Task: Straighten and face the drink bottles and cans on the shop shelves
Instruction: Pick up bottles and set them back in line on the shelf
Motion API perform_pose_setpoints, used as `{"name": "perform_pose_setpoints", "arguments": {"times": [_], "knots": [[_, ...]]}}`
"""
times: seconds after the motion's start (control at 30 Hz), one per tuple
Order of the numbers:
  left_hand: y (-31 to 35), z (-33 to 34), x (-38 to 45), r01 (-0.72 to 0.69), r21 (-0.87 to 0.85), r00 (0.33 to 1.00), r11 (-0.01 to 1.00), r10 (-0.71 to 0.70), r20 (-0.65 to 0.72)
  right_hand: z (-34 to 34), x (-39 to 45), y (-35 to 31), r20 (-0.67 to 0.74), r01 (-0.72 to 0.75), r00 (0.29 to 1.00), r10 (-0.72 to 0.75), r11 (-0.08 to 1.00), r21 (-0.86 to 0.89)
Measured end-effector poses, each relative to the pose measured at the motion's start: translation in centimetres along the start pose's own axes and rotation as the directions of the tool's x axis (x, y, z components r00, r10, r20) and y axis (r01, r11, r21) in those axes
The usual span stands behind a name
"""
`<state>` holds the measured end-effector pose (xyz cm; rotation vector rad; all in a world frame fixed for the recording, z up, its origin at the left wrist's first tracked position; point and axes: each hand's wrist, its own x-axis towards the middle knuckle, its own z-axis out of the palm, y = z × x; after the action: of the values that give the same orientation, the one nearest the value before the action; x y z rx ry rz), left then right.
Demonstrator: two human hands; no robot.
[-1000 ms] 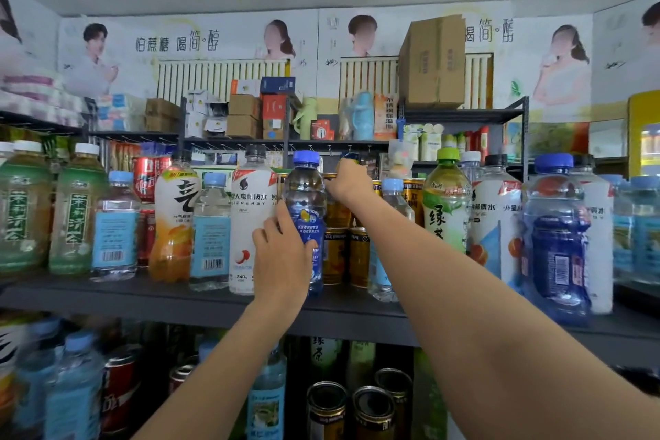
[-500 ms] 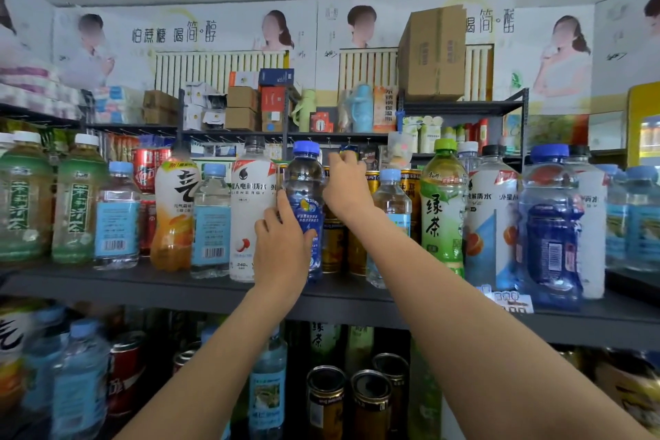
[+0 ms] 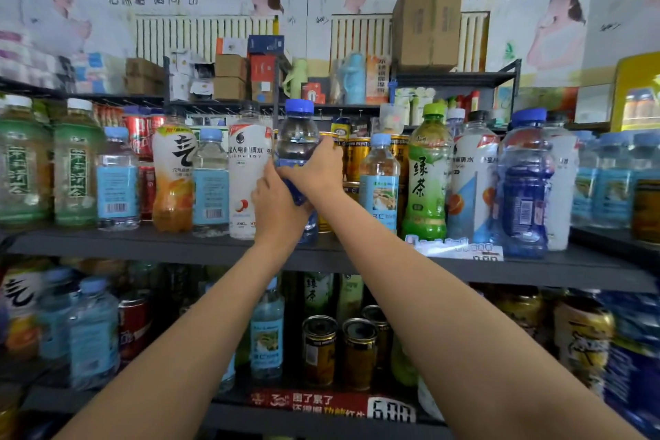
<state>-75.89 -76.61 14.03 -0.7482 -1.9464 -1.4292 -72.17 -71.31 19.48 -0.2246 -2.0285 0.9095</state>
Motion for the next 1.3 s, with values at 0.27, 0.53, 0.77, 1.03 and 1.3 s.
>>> {"name": "perform_pose_setpoints", "arguments": {"times": [0.27,0.53,0.77,1.03,1.3], "knots": [[6.8,0.5,-1.3,-0.22,-0.356,0.969,0.908,0.163,-0.185,-6.4,-3.2,-1.9,-0.321,0.318,0.903,-0.287,0.947,0.046],[19.6,6.4,-5.9,-0.014,-0.673,1.0,0.739,0.015,-0.005,-19.2,-5.1,0.4,-0.675,0.319,0.676,-0.295,0.943,-0.093],[25.8,15.9,-17.3,-0.195,-0.561,0.955,0.804,0.286,0.079,-31.4,-10.2,11.1,-0.64,0.299,0.701,-0.313,0.945,-0.135],[32.7,28.0,-29.4,-0.037,-0.507,0.912,0.861,0.236,0.335,-45.1,-16.6,23.8,-0.602,0.134,0.771,-0.208,0.977,-0.165],[31.0,36.6,-37.3,0.144,-0.26,0.764,0.955,0.059,0.643,-47.6,-22.3,37.2,-0.499,-0.149,0.864,0.062,0.979,-0.138]]}}
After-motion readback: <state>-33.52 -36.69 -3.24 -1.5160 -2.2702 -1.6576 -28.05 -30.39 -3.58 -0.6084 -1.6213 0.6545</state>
